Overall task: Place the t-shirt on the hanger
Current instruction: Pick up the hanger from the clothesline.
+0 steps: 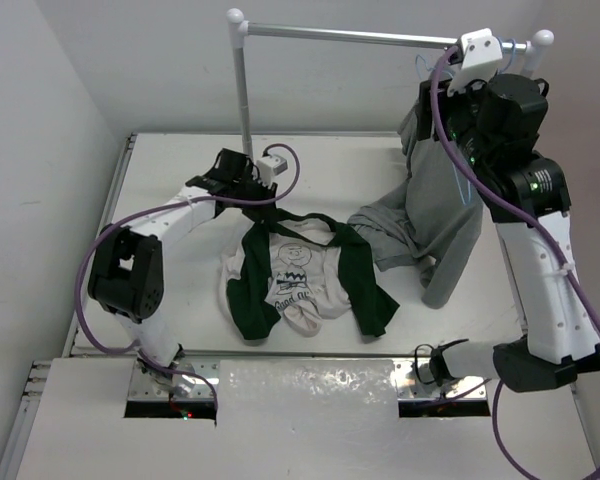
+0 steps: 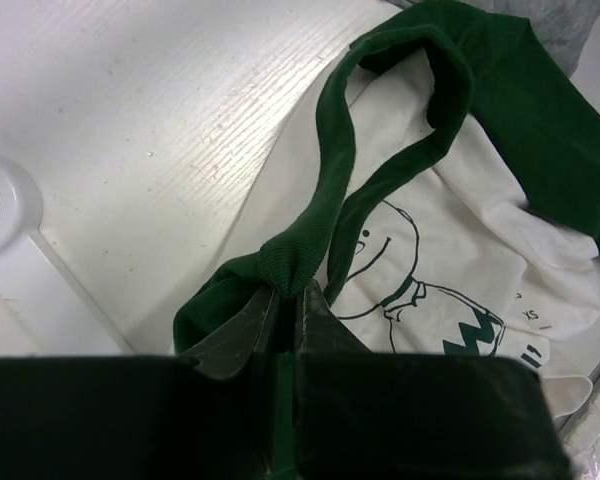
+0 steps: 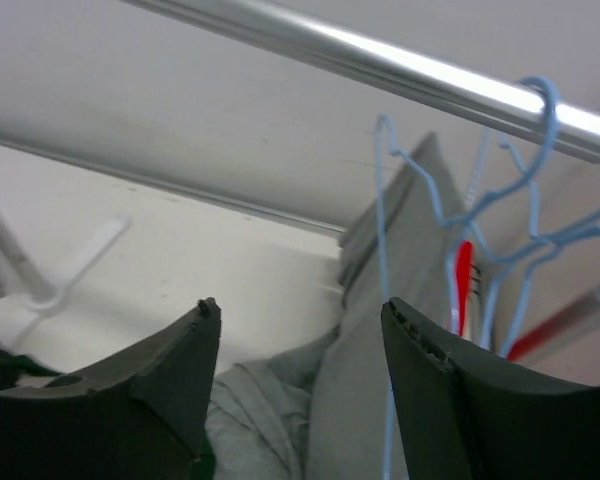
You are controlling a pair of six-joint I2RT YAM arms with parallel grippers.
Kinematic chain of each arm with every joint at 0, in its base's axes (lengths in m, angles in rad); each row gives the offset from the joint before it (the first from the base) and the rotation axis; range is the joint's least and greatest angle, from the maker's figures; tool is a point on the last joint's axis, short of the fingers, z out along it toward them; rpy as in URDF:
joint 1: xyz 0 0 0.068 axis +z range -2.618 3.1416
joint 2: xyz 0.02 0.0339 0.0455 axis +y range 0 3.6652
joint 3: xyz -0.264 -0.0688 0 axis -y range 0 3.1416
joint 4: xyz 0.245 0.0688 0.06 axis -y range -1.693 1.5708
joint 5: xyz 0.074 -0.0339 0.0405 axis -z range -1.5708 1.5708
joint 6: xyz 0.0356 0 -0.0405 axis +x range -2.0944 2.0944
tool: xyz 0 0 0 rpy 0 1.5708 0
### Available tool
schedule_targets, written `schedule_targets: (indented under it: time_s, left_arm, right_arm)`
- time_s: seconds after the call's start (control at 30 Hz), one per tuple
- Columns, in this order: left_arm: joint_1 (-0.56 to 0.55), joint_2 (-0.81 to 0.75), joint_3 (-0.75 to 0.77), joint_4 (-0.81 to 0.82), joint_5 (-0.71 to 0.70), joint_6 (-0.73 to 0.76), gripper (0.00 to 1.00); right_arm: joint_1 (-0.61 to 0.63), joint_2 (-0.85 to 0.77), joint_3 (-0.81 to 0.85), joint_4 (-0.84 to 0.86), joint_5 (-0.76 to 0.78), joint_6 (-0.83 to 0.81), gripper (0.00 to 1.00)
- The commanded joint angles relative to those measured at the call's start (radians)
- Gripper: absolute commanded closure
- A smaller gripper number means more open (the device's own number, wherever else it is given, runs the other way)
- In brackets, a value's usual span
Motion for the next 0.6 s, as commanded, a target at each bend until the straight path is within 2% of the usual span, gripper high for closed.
schedule_targets:
  time_s: [0.0, 0.27, 0.57]
  left_arm:
    - [0.007, -0.067, -0.016, 0.05, 0.009, 0.007, 1.0]
    - [0.007, -0.087, -0.032, 0.059, 0.014, 0.01, 1.0]
    - [0.007, -0.088, -0.035, 0.059, 0.009, 0.019, 1.0]
  right_arm:
    - [-0.047, 0.055, 0.027, -0.058, 0.108, -0.011, 0.39]
    - [-0.185, 0.101, 0.015, -0.052, 0.056, 0.061, 0.43]
    - [-0.191, 0.083, 0.024, -0.047, -0.058, 0.048, 0.45]
